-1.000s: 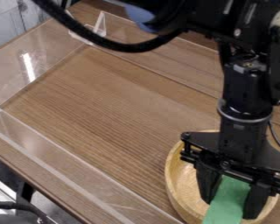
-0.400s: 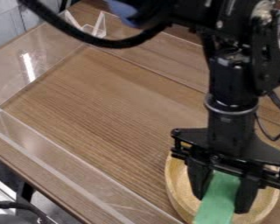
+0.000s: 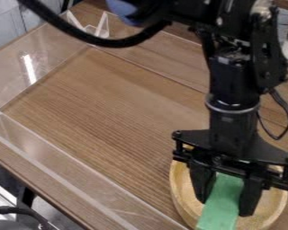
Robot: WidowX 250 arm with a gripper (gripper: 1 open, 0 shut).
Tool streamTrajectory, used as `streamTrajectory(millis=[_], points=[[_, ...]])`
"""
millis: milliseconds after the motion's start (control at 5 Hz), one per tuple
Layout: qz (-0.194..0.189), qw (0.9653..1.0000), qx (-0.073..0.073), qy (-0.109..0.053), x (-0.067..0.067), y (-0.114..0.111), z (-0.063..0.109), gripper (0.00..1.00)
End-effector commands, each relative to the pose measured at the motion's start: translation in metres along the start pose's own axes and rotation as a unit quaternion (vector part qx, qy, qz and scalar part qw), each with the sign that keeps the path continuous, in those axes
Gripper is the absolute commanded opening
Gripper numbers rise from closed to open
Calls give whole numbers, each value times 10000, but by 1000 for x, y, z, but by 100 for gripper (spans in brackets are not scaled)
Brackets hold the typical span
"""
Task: Put the green block in the brown bowl
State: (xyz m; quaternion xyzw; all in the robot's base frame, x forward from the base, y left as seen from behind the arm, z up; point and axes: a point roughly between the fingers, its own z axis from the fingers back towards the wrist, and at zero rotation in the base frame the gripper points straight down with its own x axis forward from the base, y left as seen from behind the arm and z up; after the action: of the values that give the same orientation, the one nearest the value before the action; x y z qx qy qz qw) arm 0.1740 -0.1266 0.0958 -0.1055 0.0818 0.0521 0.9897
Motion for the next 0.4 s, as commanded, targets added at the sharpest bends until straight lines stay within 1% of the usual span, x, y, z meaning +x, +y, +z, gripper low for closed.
streamTrajectory(millis=[0,200], points=[[-6,9996,-198,-198,3,-3,12,0],[25,9996,-237,-167,3,-3,12,0]])
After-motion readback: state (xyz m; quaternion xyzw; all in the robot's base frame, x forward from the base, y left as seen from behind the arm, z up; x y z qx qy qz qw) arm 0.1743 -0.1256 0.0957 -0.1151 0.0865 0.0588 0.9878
